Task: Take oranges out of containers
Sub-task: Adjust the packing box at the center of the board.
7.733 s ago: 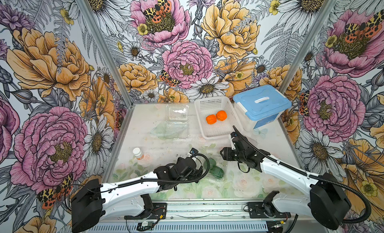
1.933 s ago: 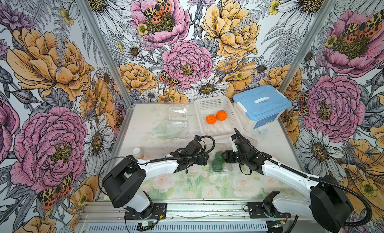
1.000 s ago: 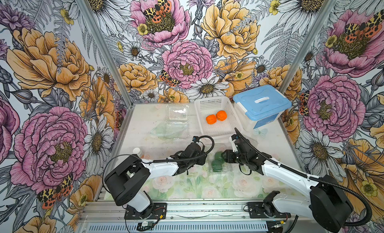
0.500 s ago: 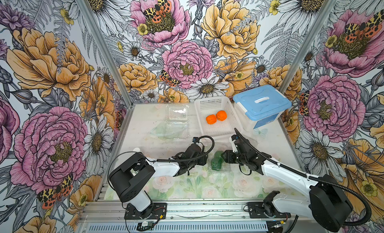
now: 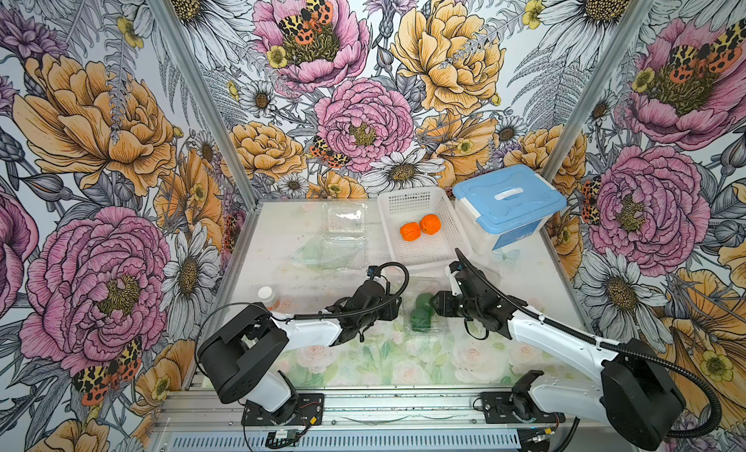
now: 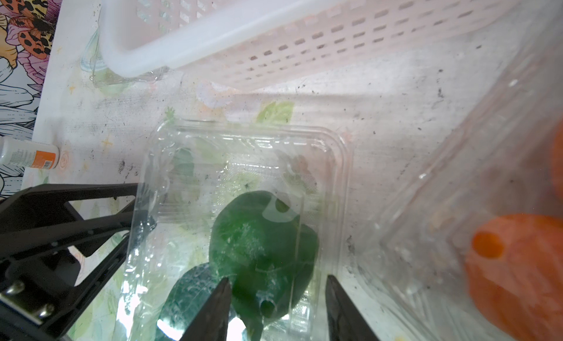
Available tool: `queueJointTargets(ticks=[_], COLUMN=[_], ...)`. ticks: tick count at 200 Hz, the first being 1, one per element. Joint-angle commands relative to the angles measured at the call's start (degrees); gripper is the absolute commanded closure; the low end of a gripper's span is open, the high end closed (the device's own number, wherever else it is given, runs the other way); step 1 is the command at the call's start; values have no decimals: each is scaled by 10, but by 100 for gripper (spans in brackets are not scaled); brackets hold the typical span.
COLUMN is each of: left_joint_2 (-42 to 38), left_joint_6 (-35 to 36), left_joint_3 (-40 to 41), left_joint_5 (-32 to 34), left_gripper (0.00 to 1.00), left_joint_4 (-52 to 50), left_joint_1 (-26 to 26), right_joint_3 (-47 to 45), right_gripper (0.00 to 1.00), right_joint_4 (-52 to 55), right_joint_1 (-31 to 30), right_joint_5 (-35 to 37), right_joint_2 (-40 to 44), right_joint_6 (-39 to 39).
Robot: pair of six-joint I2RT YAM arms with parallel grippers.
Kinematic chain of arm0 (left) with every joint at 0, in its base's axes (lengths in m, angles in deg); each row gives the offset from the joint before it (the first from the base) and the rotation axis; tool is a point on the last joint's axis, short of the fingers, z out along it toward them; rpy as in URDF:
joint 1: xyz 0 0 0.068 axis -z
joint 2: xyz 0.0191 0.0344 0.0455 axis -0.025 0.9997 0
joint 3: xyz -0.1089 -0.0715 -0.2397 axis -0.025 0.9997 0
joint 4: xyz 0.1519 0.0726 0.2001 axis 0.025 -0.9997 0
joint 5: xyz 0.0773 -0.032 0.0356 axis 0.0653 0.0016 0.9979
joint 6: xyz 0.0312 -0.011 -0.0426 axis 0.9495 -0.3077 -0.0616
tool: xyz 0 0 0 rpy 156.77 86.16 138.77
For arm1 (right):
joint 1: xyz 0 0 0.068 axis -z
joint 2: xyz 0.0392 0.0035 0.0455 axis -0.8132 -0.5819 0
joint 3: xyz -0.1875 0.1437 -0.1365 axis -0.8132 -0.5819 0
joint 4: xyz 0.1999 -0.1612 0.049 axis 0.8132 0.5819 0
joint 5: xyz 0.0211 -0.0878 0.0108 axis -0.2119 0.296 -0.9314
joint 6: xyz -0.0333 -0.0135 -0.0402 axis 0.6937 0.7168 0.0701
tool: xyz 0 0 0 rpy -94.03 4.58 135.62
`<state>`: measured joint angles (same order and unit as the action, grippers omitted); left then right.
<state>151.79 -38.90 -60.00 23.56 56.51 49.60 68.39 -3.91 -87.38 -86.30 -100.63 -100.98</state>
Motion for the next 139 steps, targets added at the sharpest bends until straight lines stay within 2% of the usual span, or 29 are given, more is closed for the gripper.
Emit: queueJointTargets(ticks=[1, 64, 139], left_joint_2=[-9, -31, 25], left_joint_6=[-9, -11, -18], left_joint_3=[14, 41, 26], left_joint_5=[-7, -25, -67], left_gripper=[44, 44, 45], left_joint_4=[29, 55, 99], left_joint_1=[-8, -31, -34], right_joint_3=[-5, -2, 8], right_gripper=[51, 51, 51], right_joint_4=[0, 6, 5], right_joint_1=[-1, -1, -2], right_joint_5=[0, 11, 10], right_joint_2=[3, 1, -17], right_joint_6=[1, 4, 12])
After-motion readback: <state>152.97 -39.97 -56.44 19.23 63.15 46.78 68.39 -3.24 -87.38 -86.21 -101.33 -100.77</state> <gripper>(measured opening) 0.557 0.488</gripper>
